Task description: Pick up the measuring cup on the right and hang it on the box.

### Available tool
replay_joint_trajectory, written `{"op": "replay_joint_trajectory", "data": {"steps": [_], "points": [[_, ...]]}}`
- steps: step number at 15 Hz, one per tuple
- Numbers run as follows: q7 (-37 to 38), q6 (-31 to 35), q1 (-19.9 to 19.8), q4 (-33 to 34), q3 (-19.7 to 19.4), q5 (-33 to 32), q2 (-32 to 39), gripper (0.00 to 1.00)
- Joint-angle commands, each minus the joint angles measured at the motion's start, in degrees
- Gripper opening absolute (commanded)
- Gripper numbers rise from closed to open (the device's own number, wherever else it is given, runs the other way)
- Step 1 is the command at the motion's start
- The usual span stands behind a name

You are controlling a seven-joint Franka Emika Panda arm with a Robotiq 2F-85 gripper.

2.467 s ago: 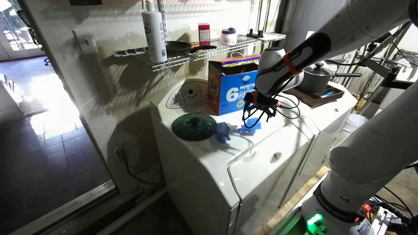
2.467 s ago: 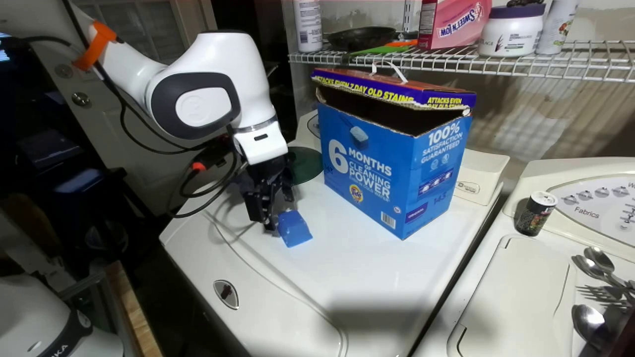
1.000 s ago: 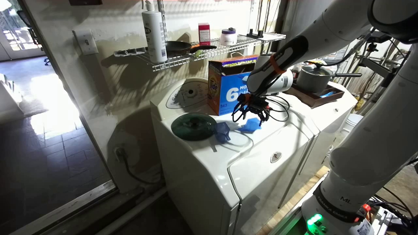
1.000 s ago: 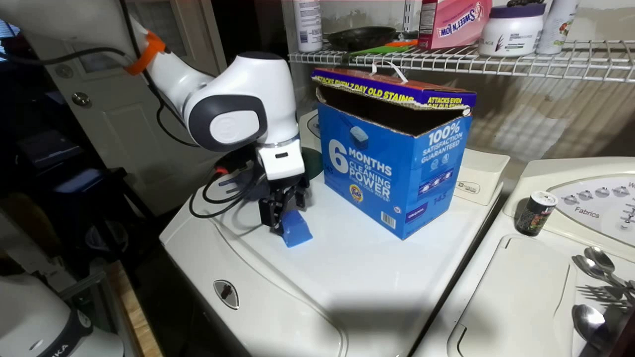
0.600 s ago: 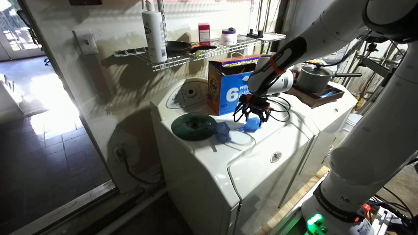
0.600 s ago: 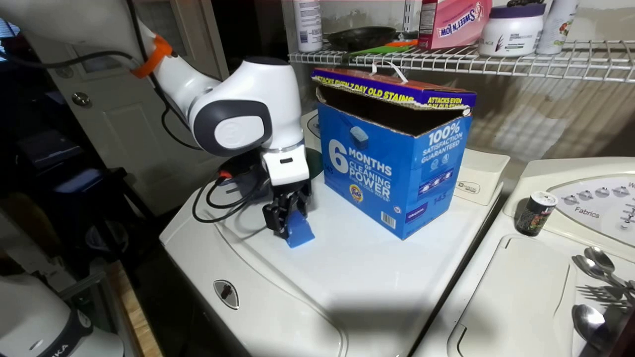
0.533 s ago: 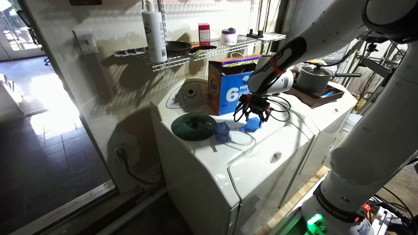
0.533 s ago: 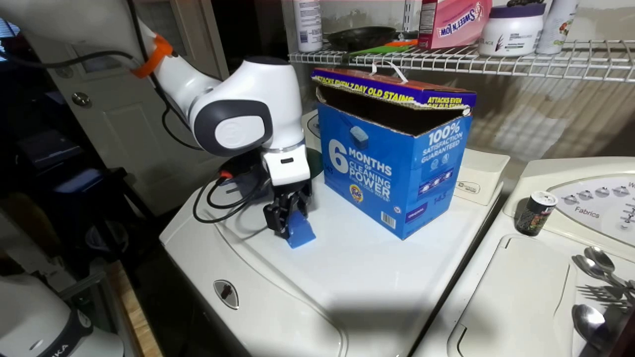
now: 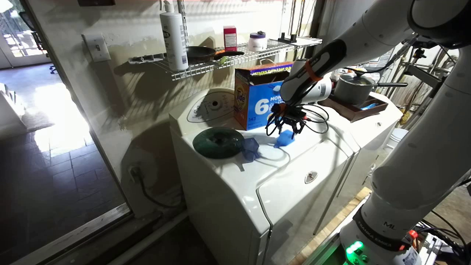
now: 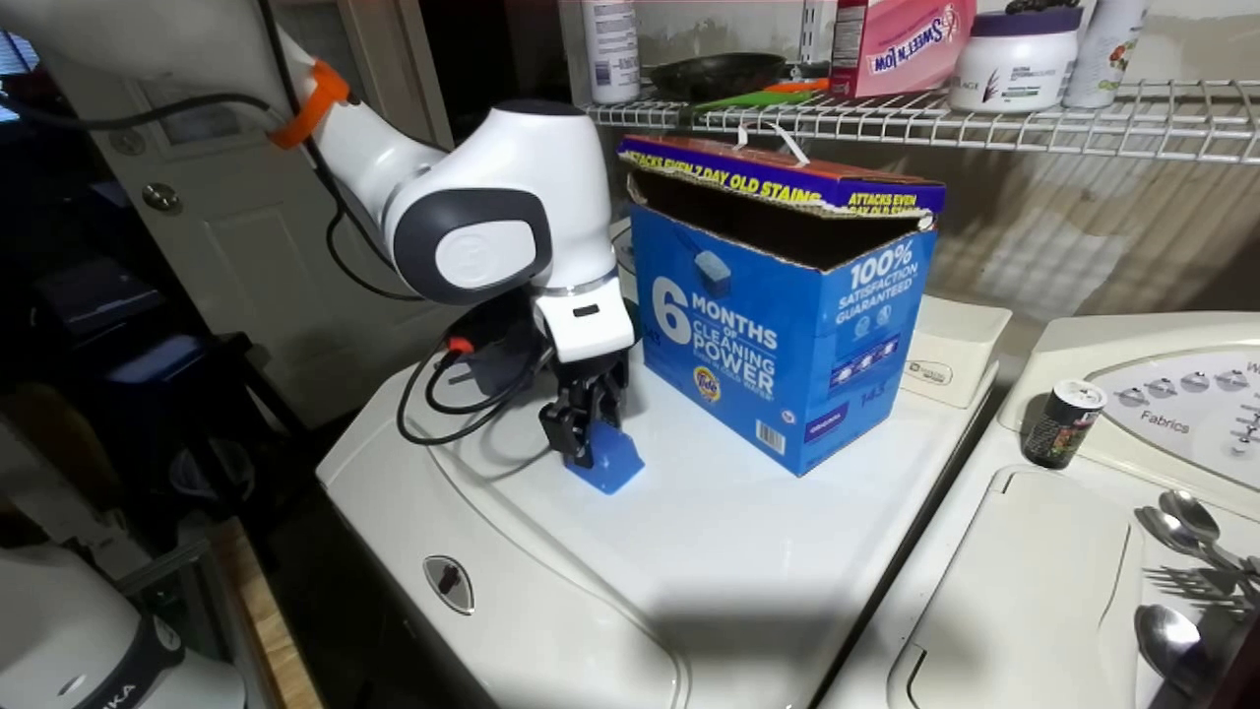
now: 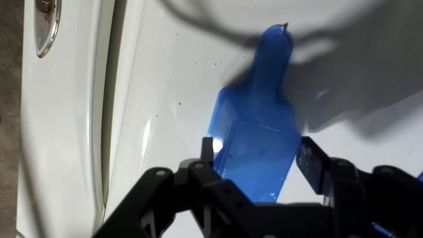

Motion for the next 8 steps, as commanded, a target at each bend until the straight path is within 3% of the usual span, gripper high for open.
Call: {"op": "replay_joint_trajectory", "data": {"steps": [1,4,8], "points": [[-1.83,-1.49,0.52,2.07,-1.3,-2.66,1.24,0.7],[-2.91,-1.88,0.34,2.77,-1.96,-4.54,1.77,0.7],[-4.17,-1.94,0.4,3.36,-2.7,-5.91,2.59,0.61]]}}
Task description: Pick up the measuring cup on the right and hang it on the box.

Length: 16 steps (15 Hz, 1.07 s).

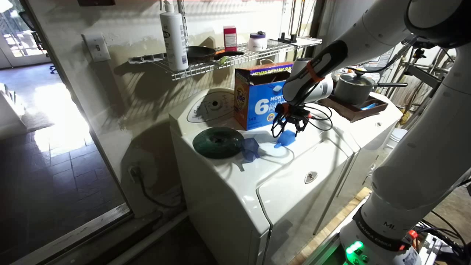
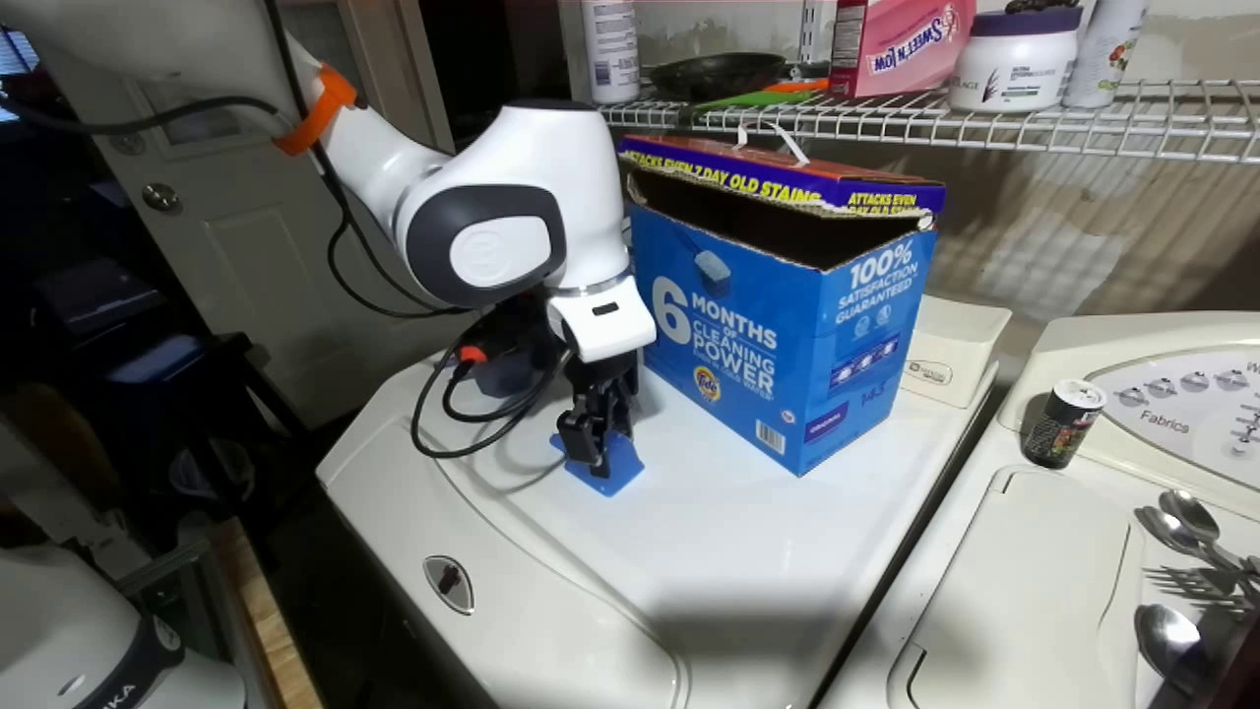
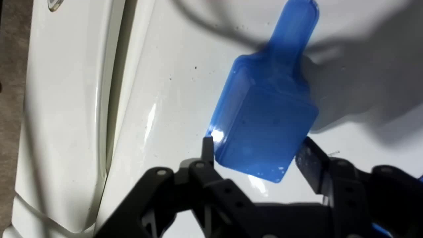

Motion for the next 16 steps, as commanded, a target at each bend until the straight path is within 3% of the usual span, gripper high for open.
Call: {"op": "replay_joint_trajectory", "data": {"steps": [1,4,8,11,15,16], "points": [[-1.4,-1.27,0.48,2.18,-0.96,-1.72,1.83,0.56],[-2.09,-1.15,0.46,2.66,-1.24,-2.41,1.82,0.52],[-2.89,-0.62,0.26,2.85,-1.85,-3.76,1.77,0.59],[-3.29,-0.21,0.12,3.02,-2.45,-6.35,1.73,0.69],[-4.68,0.48,-0.22,3.34,-3.41,-9.66,1.69,0.61],[-4.98,0.6,-0.24,3.41,-3.54,-9.5,1.62,0.81]]}}
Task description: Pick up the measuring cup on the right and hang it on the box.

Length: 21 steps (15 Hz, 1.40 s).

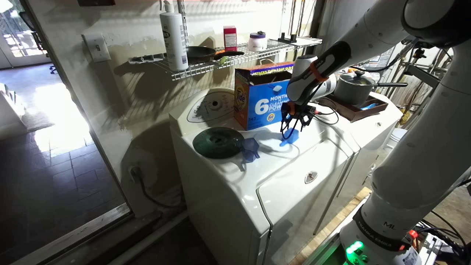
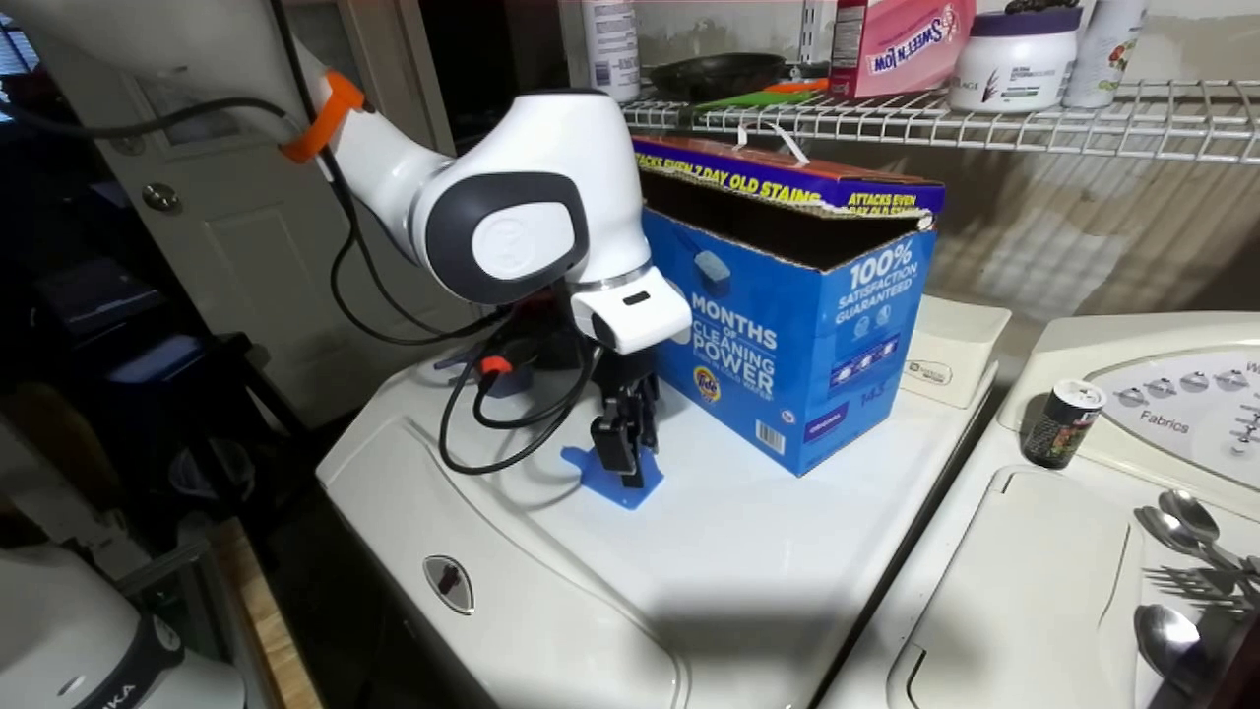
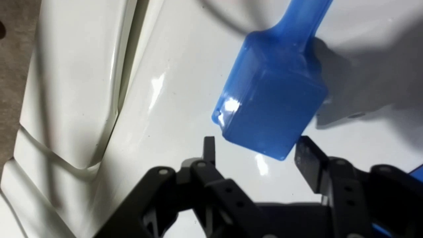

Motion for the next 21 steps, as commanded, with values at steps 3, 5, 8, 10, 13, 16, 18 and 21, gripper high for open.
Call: {"op": "replay_joint_trajectory", "data": {"steps": [3,5,8,10,13,16,18,21], "points": [[-1.94,0.53,0.5,0.33,-0.16,2.23,-0.75,0.95],[-1.04,0.68,1.0,-0.47,0.36,2.83,-2.15,1.0],[-1.56,-0.21,1.94,-1.14,1.65,5.69,-3.67,1.0],[-2.9,-1.7,2.8,-1.64,2.71,10.16,-4.48,1.0],[-2.49,-4.51,3.91,-2.3,4.06,14.03,-5.29,1.0],[-0.55,-7.53,4.42,-3.24,5.03,14.09,-5.49,1.0],[-0.36,-7.53,4.55,-3.54,5.49,12.77,-4.96,1.0],[-0.82,-4.15,4.34,-4.53,5.8,9.31,-4.58,1.0]]}}
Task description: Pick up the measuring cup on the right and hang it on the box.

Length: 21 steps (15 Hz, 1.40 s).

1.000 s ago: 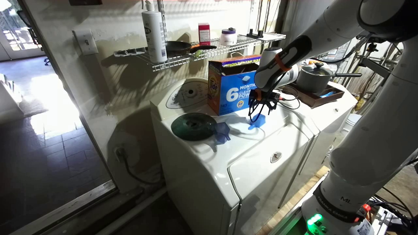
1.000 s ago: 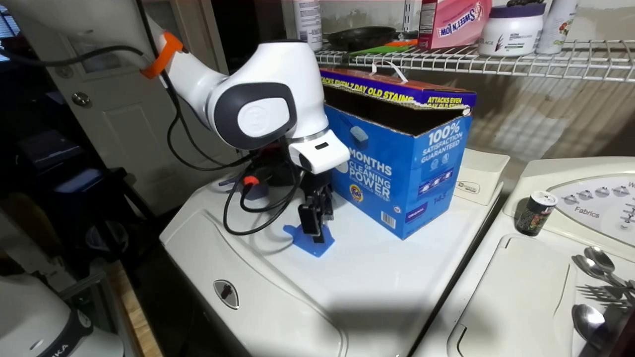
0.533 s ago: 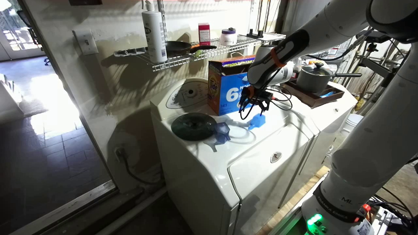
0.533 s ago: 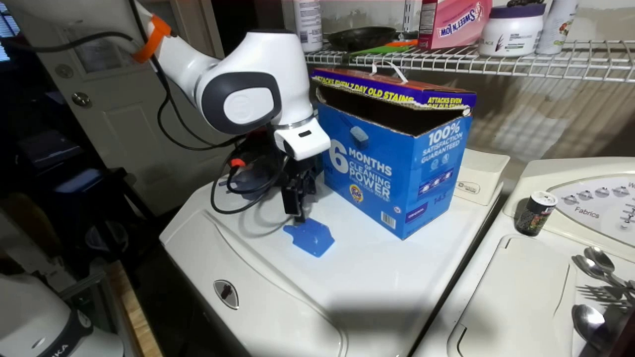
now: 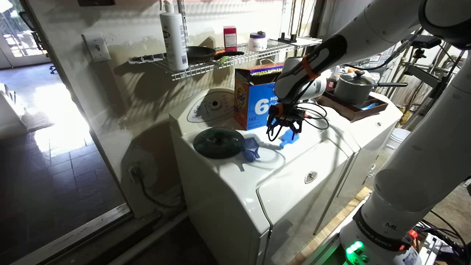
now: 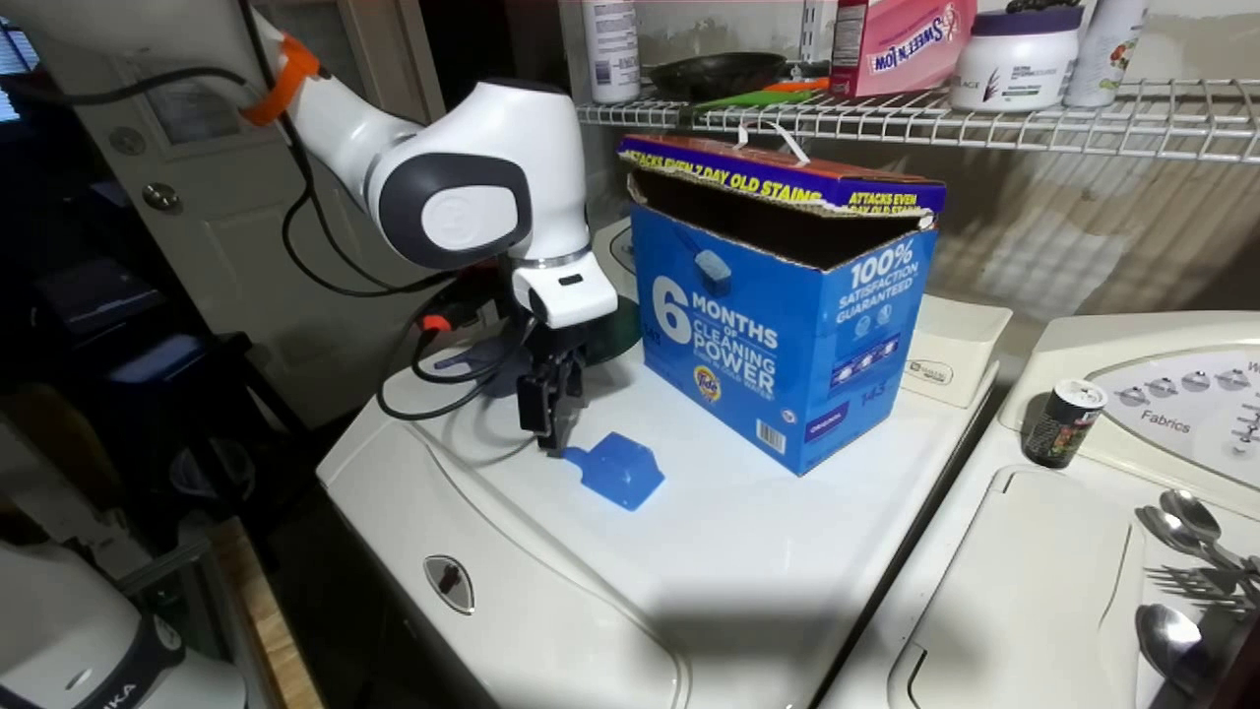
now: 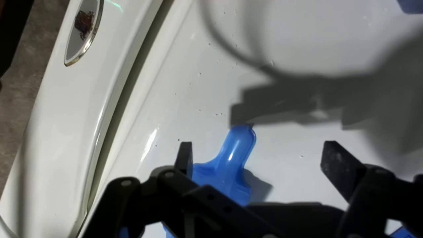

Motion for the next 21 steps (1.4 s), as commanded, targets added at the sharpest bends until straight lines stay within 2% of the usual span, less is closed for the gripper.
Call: {"op": "replay_joint_trajectory", "data": {"steps": [1,2,6,11,16,21], "points": [[1.32,3.48,-0.13,-1.4,0.42,-5.9,-0.33,1.0],[3.4,4.31,-0.39,-1.39,0.49,-10.33,-0.17,1.0],[4.55,7.48,-0.82,-1.38,0.09,-17.8,0.6,1.0],[1.48,10.94,-0.66,-1.49,-0.31,-17.97,2.35,1.0],[-0.97,10.58,-0.83,-1.52,-1.01,-18.6,2.8,1.0],[-2.09,10.51,-0.92,-3.45,-1.58,-16.04,-0.27,1.0]]}}
